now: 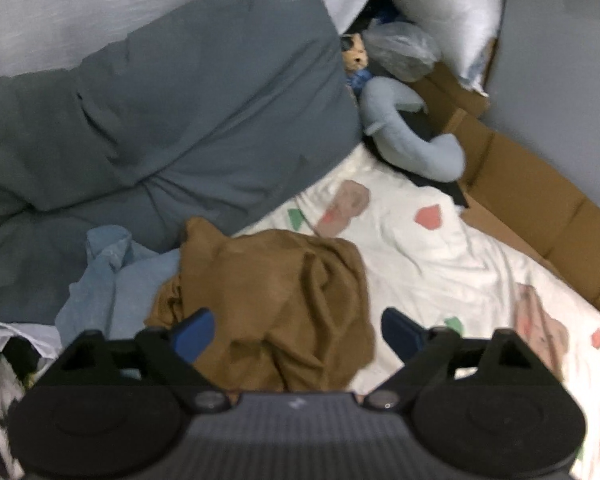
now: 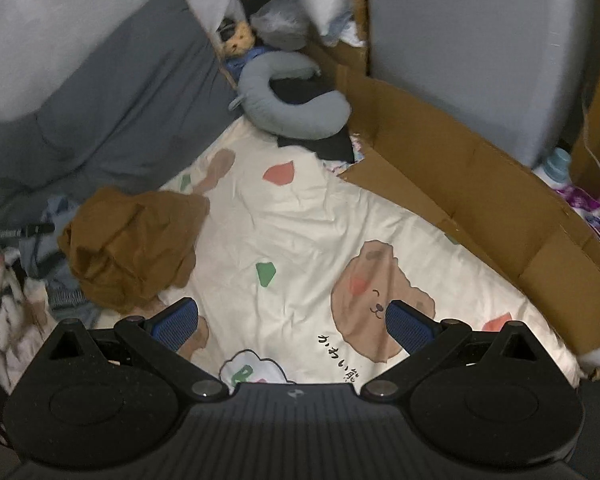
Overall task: Fold clothes
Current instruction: 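Reach both grippers to the crumpled brown T-shirt while the left gripper closes on it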
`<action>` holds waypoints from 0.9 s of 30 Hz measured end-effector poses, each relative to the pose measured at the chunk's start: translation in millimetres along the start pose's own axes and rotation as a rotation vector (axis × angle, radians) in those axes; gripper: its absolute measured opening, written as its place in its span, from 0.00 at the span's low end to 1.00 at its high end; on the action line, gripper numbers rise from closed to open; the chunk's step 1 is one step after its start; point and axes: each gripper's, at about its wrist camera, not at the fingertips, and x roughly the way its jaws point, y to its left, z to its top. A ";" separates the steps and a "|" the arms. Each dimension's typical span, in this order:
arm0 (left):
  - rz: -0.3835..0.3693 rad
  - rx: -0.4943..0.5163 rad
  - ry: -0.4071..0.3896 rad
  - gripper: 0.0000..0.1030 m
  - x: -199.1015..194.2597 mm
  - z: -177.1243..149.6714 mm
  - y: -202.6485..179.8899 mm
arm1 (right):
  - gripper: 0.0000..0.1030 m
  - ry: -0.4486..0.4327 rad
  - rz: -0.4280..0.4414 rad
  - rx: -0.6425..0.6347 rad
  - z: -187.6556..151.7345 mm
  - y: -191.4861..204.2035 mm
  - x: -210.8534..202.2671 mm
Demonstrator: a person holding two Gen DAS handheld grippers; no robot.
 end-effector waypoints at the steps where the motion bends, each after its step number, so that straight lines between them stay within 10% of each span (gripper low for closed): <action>1: 0.006 -0.008 -0.001 0.89 6.0 -1.9 2.6 | 1.00 0.003 0.020 0.004 -0.9 -1.6 7.1; 16: 0.127 -0.036 -0.048 0.86 72.1 -52.9 52.6 | 1.00 0.033 0.225 0.037 -55.0 -2.8 124.7; 27: 0.094 -0.129 -0.038 0.76 115.2 -86.3 75.4 | 1.00 0.032 0.208 0.006 -86.8 19.4 175.8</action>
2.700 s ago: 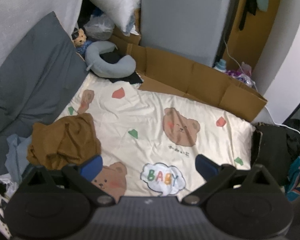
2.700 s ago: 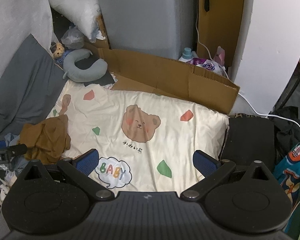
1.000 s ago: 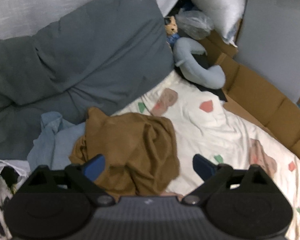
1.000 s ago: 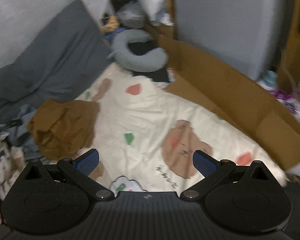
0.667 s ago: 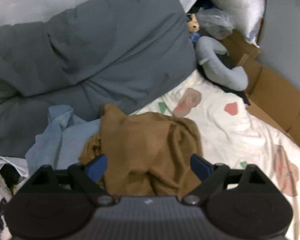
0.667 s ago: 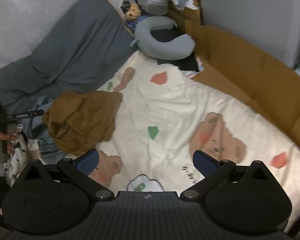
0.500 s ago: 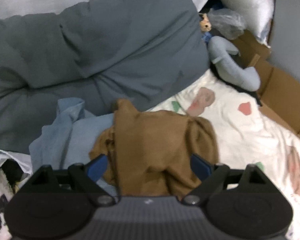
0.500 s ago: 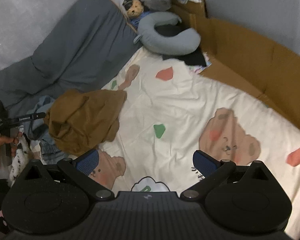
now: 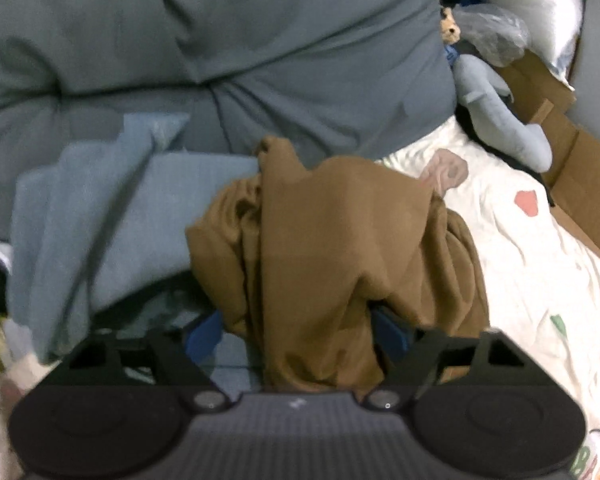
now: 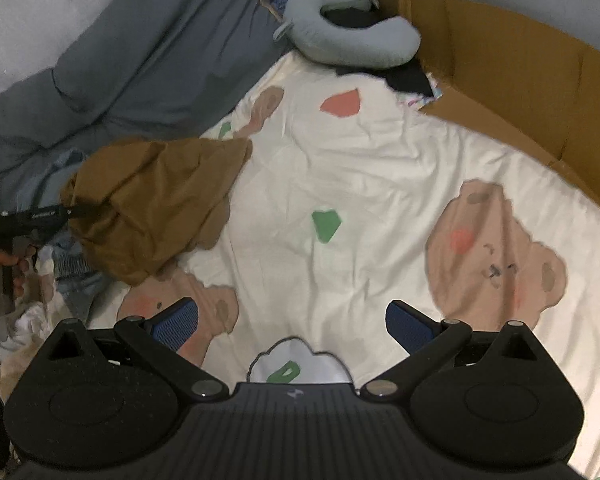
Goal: Fold clothes
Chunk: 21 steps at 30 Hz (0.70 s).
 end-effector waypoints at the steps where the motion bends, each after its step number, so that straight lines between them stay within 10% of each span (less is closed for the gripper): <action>1: -0.004 -0.012 0.002 0.74 3.1 -1.9 1.5 | 0.99 0.009 0.009 -0.005 -2.6 1.8 4.0; 4: -0.018 -0.038 -0.004 0.63 9.9 -6.3 3.8 | 0.99 0.021 -0.018 -0.031 -9.5 8.9 13.2; 8: 0.000 -0.054 0.010 0.06 16.4 -8.8 2.3 | 0.99 0.029 -0.028 -0.052 -12.6 14.6 20.7; 21: -0.217 -0.080 0.005 0.03 -17.6 3.2 -32.0 | 0.99 -0.004 -0.003 -0.082 -2.9 25.3 31.6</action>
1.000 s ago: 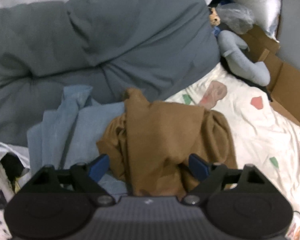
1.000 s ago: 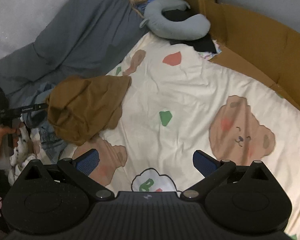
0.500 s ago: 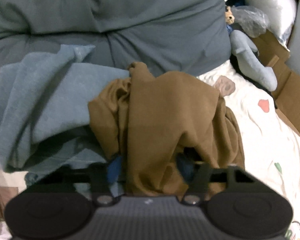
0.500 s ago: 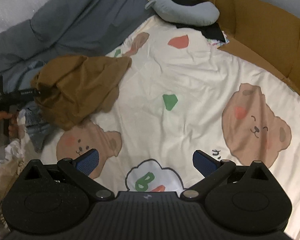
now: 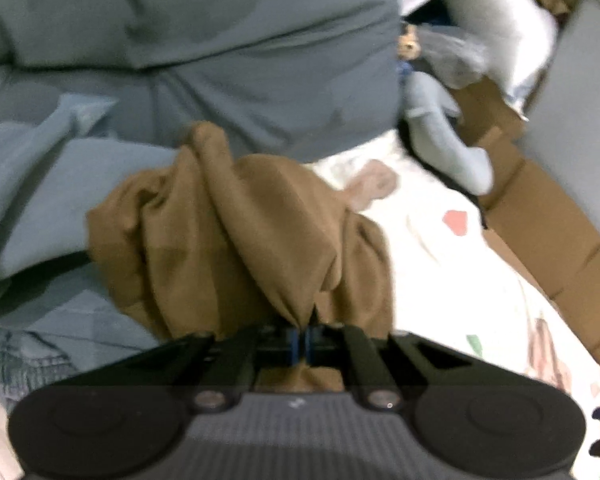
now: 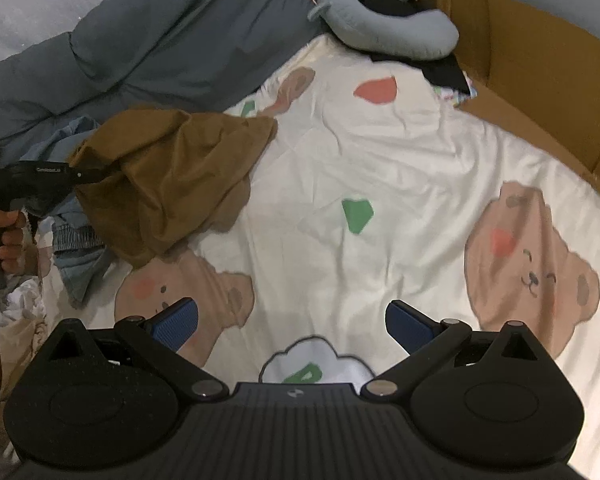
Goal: Fold clothes
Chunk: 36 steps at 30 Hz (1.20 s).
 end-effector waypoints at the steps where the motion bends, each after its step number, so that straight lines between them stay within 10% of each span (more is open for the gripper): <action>1: -0.010 0.007 0.000 0.03 -1.9 -0.3 -6.0 | 0.99 -0.005 0.007 -0.001 1.2 1.1 0.0; 27: -0.330 0.068 0.184 0.04 9.7 -76.7 -113.4 | 0.77 0.018 0.209 0.060 39.7 31.0 30.1; 32: -0.267 0.091 0.224 0.53 2.4 -83.8 -104.1 | 0.70 0.068 0.203 0.008 39.8 43.9 47.3; 36: -0.220 0.095 0.218 0.59 -12.2 -77.8 -80.7 | 0.71 0.088 0.210 -0.003 35.5 50.5 54.8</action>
